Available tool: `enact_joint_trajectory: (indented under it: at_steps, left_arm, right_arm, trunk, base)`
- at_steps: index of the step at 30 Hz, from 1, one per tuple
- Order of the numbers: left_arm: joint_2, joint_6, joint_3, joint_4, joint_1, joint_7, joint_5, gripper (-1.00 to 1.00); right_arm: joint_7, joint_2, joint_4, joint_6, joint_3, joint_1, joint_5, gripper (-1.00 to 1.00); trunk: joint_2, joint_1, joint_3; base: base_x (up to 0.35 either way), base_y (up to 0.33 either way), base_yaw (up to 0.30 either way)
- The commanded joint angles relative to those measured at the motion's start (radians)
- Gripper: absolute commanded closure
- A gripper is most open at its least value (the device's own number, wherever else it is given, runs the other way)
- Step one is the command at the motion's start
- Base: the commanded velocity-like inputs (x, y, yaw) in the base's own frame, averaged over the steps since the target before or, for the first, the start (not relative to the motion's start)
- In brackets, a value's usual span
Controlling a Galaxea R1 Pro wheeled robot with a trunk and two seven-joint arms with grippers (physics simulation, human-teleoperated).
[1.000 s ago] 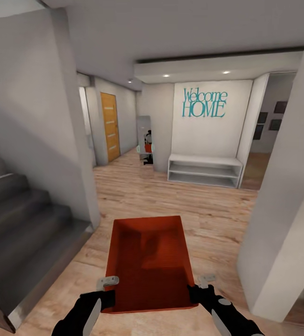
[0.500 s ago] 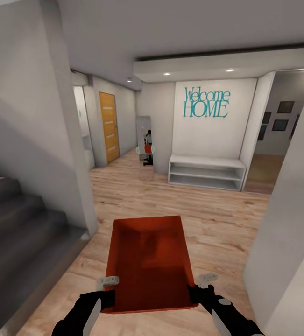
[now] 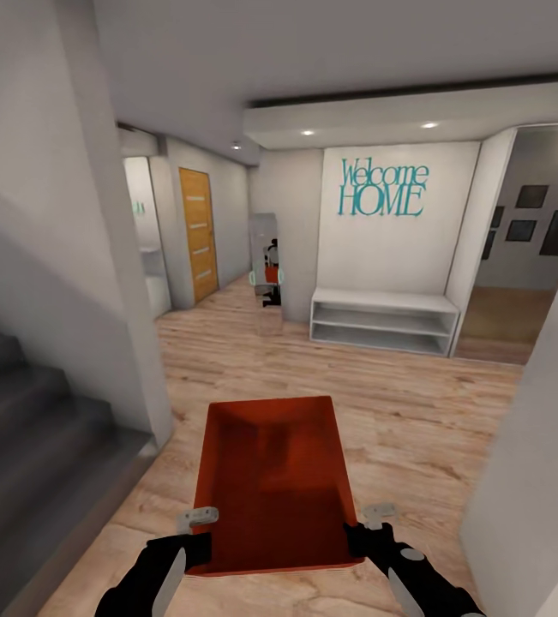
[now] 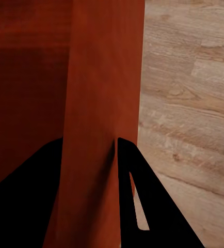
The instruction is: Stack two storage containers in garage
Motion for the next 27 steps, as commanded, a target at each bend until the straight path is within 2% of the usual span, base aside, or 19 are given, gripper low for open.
enact_joint_trajectory:
  at_steps: [1,27]
  left_arm:
    - [-0.001,-0.049,0.001,-0.003,-0.001,0.031,-0.051,1.00]
    - [-0.001,-0.050,-0.002,0.026,-0.001,0.031,-0.051,1.00]
  right_arm:
    - [-0.001,-0.002,0.004,-0.002,0.026,-0.001,-0.008,1.00]
    - [-0.001,-0.002,0.004,-0.002,0.026,-0.001,-0.008,1.00]
  trunk:
    - [-0.002,0.001,-0.002]
    - [-0.002,0.001,-0.002]
  base:
    - [0.325,0.000,0.000]
    - [0.325,0.000,0.000]
